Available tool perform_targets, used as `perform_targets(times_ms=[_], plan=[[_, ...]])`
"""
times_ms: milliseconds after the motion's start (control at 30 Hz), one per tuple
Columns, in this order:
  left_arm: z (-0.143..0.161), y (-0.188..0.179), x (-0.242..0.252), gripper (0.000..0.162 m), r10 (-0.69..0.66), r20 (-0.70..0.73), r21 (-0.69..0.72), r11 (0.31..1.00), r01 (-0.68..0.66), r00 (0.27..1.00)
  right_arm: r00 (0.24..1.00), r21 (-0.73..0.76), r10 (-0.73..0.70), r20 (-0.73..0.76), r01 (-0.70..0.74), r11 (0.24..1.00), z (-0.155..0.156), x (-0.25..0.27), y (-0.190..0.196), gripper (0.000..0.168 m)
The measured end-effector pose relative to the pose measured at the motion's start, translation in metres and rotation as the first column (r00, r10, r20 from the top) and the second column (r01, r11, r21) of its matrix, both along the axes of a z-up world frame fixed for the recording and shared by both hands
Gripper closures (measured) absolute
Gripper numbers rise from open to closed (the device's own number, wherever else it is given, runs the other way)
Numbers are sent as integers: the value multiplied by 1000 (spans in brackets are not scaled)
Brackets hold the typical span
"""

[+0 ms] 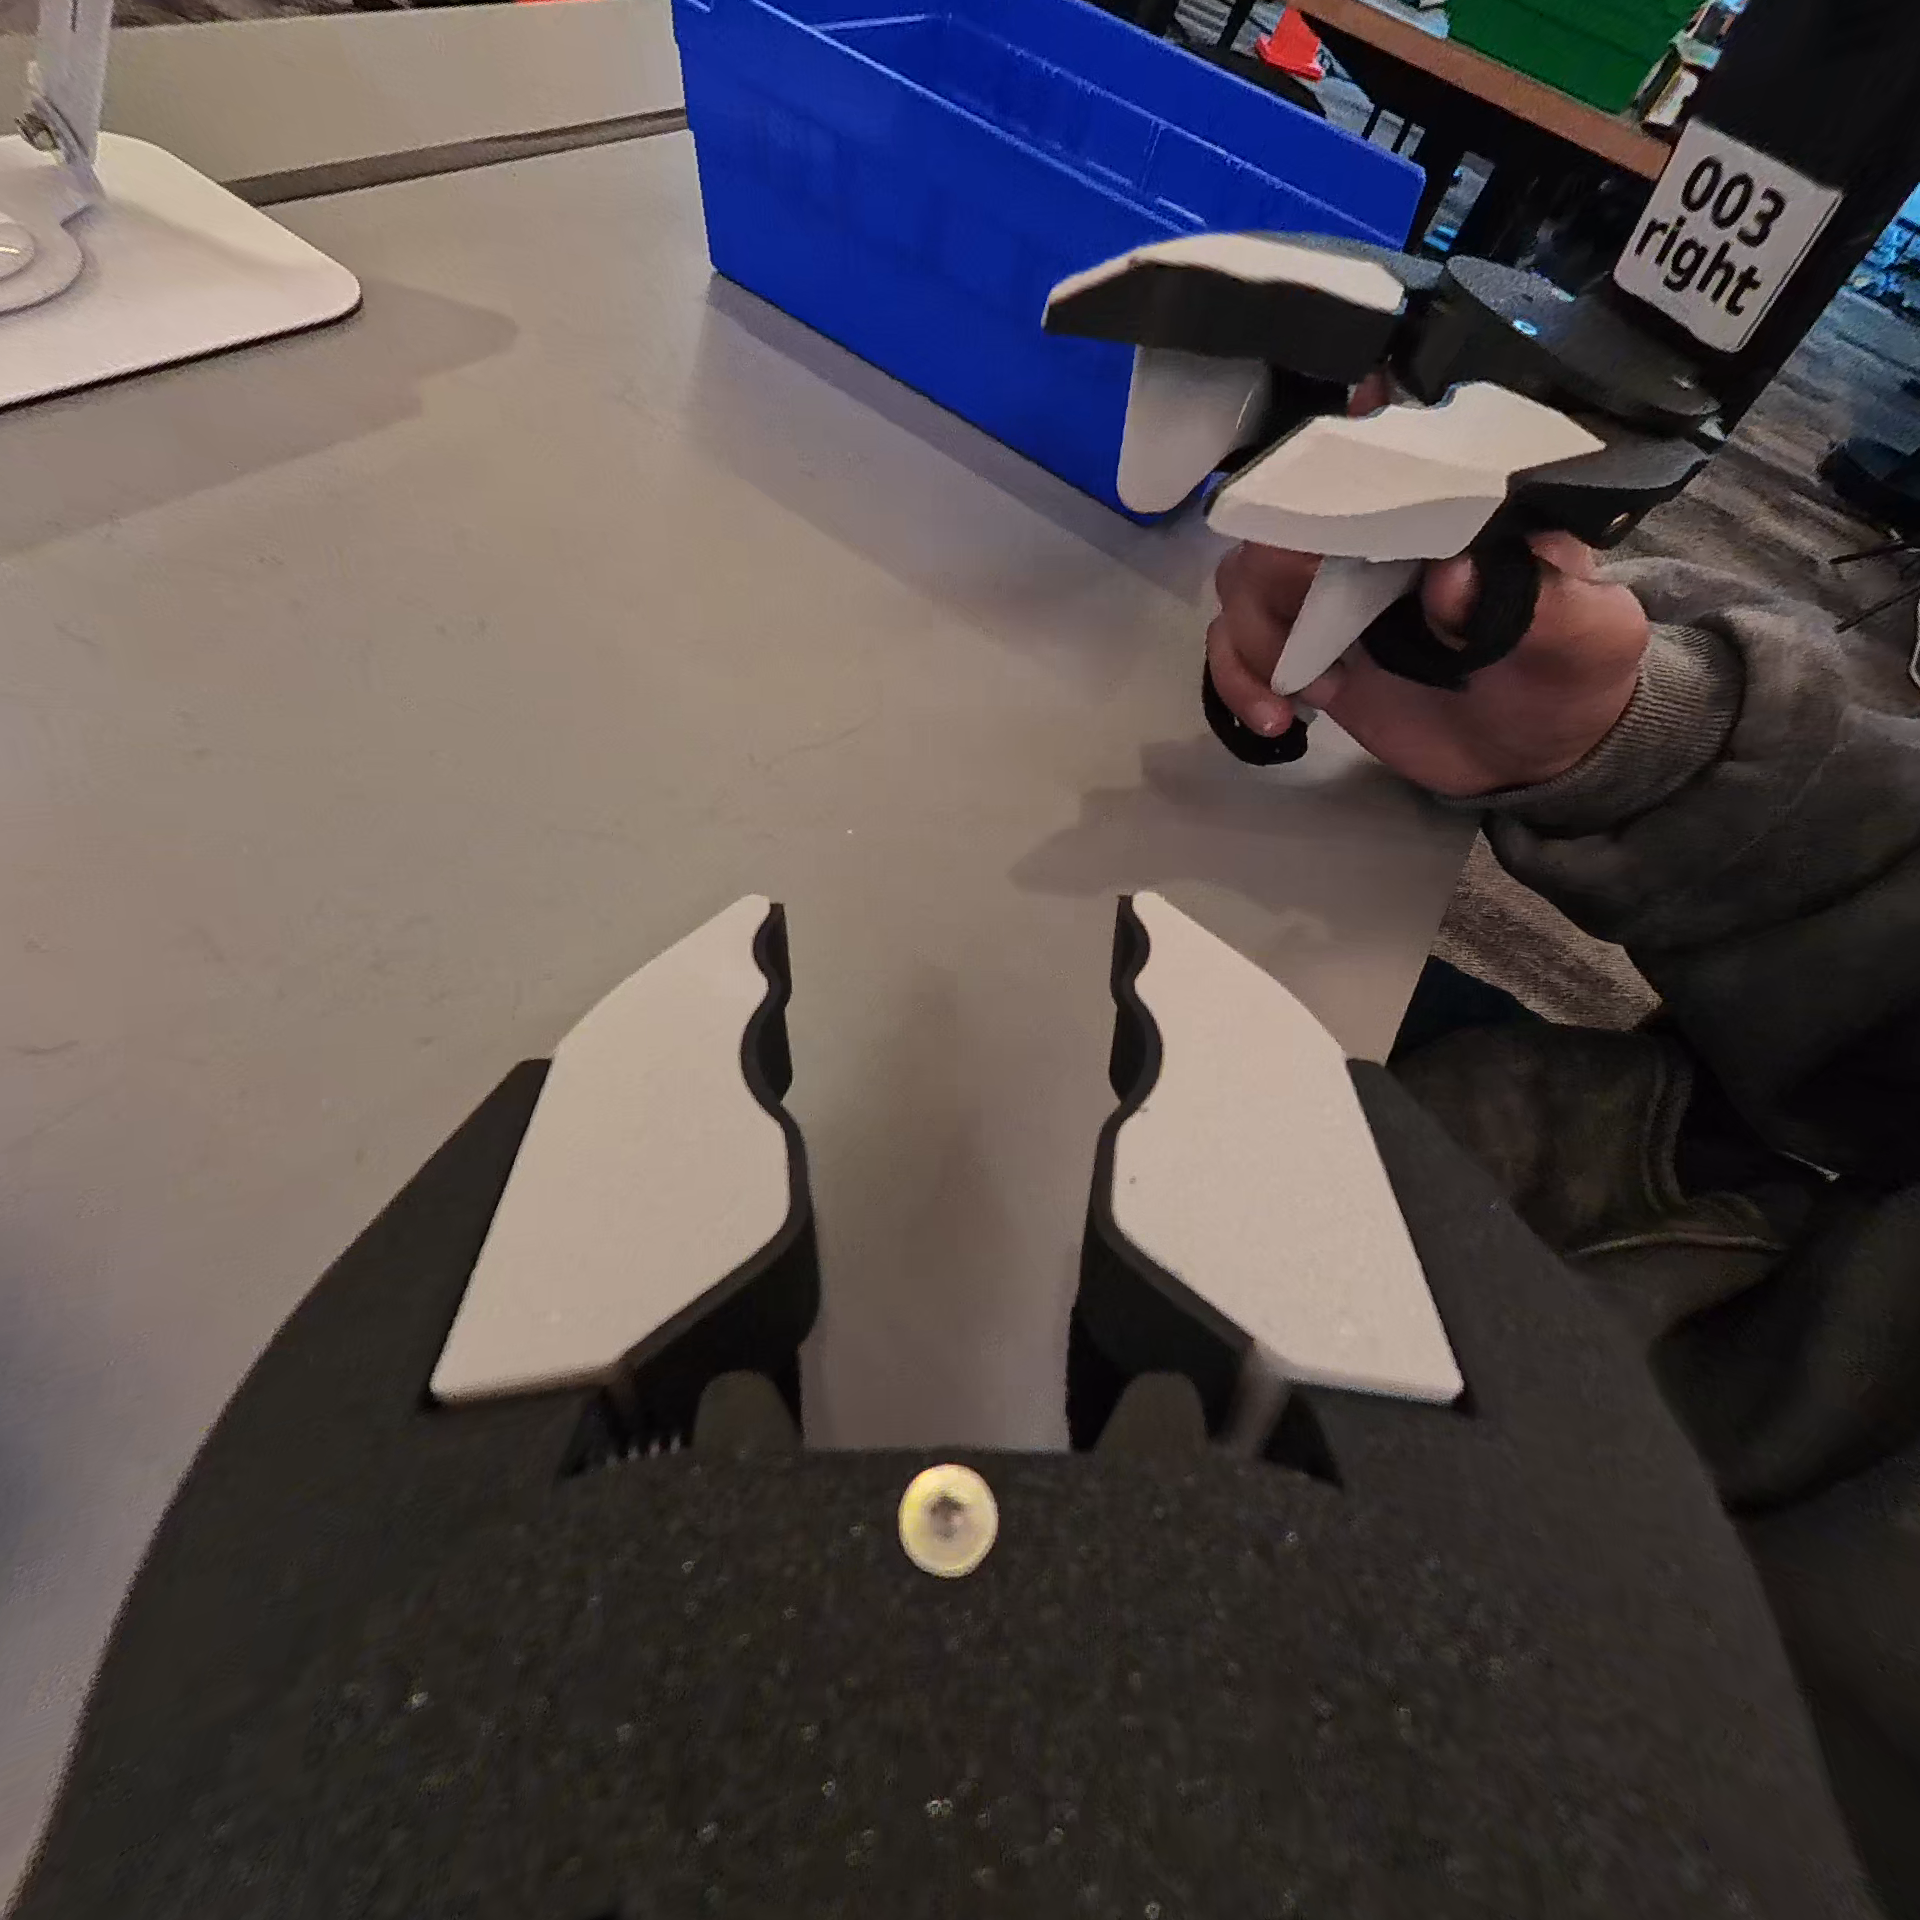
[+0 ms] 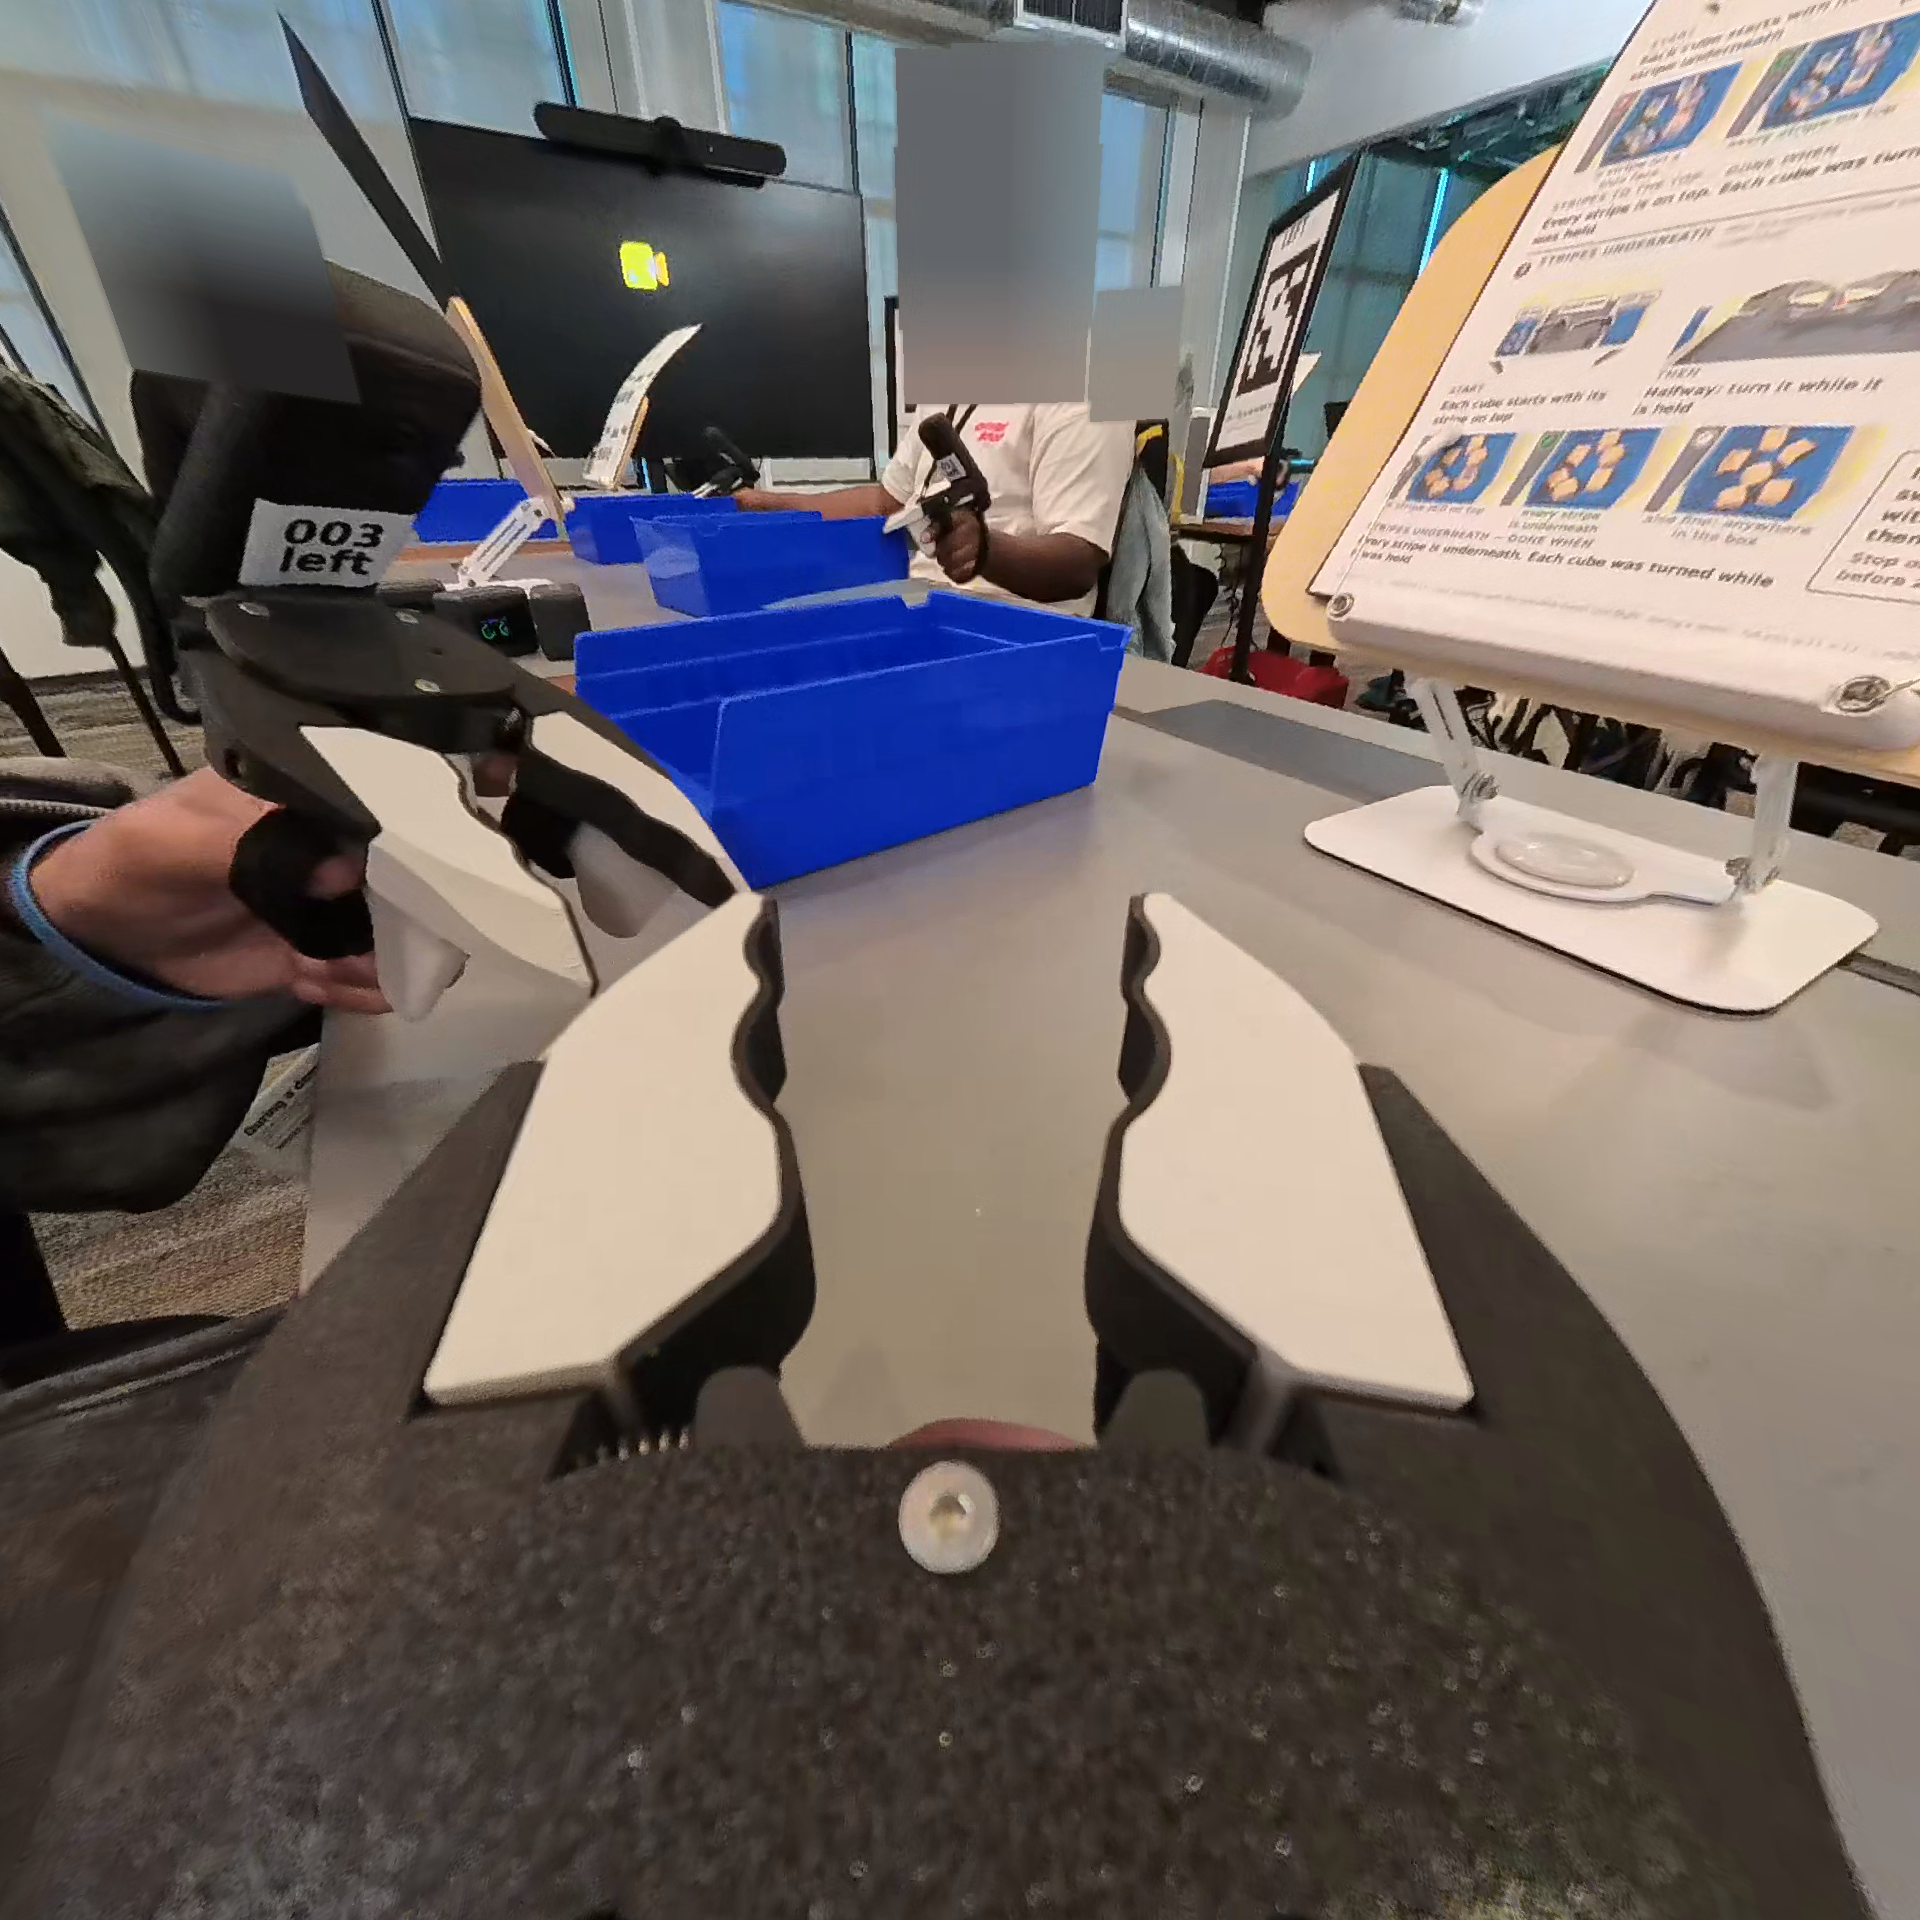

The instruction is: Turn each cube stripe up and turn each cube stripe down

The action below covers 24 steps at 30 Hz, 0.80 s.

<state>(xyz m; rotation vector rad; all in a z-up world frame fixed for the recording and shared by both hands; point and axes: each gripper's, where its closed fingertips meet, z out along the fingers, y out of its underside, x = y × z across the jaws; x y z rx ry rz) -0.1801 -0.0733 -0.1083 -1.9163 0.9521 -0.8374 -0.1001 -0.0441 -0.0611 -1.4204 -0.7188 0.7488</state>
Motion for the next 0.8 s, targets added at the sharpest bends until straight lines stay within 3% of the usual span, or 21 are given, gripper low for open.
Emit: perform_targets(times_ms=[200,300,400,467,567,800], plan=[[9,4,-8,103,18,-29,-7,1000,-18,999,1000,25,-25,13,25,999,-3,6,1,110],[54,39,-58,107,202,-52,94,976,-196,978,1000,6,-7,11,7,1000,-6,4,-1,111],[99,77,-129,105,392,-69,59,920,-388,917,1000,13,-6,21,6,1000,-7,3,-2,112],[112,107,-180,104,517,-134,38,855,-517,845,1000,8,3,16,-3,1000,-7,2,-3,112],[100,157,-239,104,632,-297,-1,750,-662,716,1000,3,8,16,-8,1000,-6,3,-4,113],[11,253,-307,103,592,-585,-201,557,-806,554,1000,-2,2,-4,-2,1000,-3,11,-3,114]])
